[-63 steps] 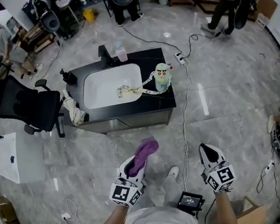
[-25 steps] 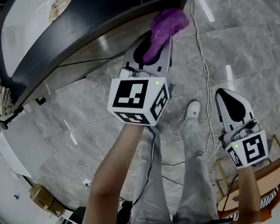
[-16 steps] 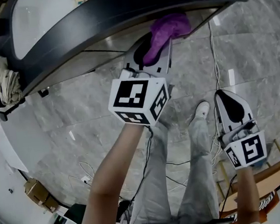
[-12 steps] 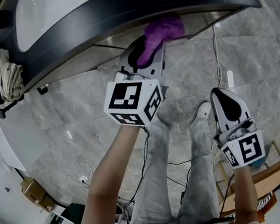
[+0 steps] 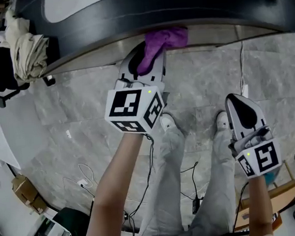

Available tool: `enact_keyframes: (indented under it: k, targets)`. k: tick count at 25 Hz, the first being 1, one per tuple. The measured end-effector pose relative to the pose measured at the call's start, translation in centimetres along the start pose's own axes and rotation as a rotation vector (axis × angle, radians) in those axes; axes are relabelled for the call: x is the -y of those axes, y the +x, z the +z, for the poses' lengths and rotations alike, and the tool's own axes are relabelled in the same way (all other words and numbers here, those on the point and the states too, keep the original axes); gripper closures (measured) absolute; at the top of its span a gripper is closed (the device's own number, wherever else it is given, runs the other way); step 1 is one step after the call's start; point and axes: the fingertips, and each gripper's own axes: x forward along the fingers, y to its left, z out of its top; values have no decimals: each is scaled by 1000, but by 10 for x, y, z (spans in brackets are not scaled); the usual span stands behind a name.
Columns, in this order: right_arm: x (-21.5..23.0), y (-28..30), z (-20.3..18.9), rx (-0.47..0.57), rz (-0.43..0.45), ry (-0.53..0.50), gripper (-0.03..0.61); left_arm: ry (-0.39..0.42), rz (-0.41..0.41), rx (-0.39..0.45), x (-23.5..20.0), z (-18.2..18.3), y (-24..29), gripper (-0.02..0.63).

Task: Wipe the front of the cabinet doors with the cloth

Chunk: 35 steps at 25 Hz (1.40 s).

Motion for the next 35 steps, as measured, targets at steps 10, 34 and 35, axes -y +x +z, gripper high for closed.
enact_keyframes:
  k: [10,34,35]
  targets:
    - [28,-10,-23,-15,90,15,551,89,-12,-4,57,-27,-8,511]
    - [192,-117,-91,-53,-104,178,551,37,-113,-94,221,-81,158,511]
    - [189,-114,-91,-53,-99,173,551,37,-106,-92,215,-80,154,511]
